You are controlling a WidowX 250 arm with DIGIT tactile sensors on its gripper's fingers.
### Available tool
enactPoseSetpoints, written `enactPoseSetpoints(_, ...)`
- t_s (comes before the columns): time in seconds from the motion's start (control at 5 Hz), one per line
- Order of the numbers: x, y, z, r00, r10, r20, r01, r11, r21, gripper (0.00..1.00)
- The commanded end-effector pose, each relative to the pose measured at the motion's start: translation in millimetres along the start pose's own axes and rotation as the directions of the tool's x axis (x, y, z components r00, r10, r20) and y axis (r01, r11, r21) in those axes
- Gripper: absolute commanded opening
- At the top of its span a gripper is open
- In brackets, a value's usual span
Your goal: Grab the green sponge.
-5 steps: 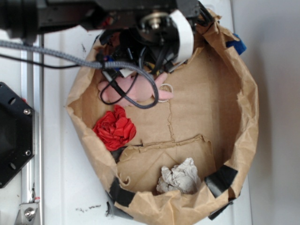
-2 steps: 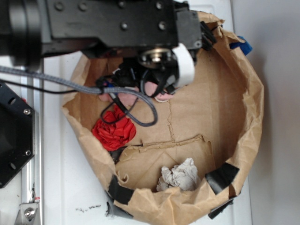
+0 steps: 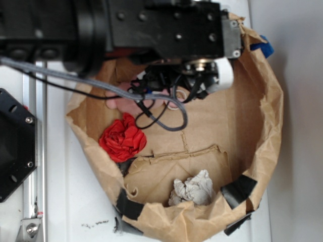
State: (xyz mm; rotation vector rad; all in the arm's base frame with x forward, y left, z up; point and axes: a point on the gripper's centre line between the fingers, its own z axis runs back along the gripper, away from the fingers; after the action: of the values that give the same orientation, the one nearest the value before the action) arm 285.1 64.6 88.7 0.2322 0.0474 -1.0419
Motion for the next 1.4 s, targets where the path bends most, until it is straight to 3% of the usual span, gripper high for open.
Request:
enactPoseSetpoints(0.0, -16.4, 2.8, 17.0, 0.999, 0.042, 0.004, -0.042, 0.996, 0.072, 1.0)
enactPoseSetpoints(0.4, -26.2, -6.9, -1.0, 0.999, 0.009, -0.053, -0.006, 0.999, 0.05, 1.0)
enactPoseSetpoints(1.0, -14.4, 0.6, -28.1, 0.993, 0.019, -0.113, -0.019, 1.0, 0.005, 1.0)
enactPoseSetpoints(1.2, -15.2, -0.7, -29.5, 0.994, 0.02, -0.108, -0.021, 1.0, -0.01, 1.0)
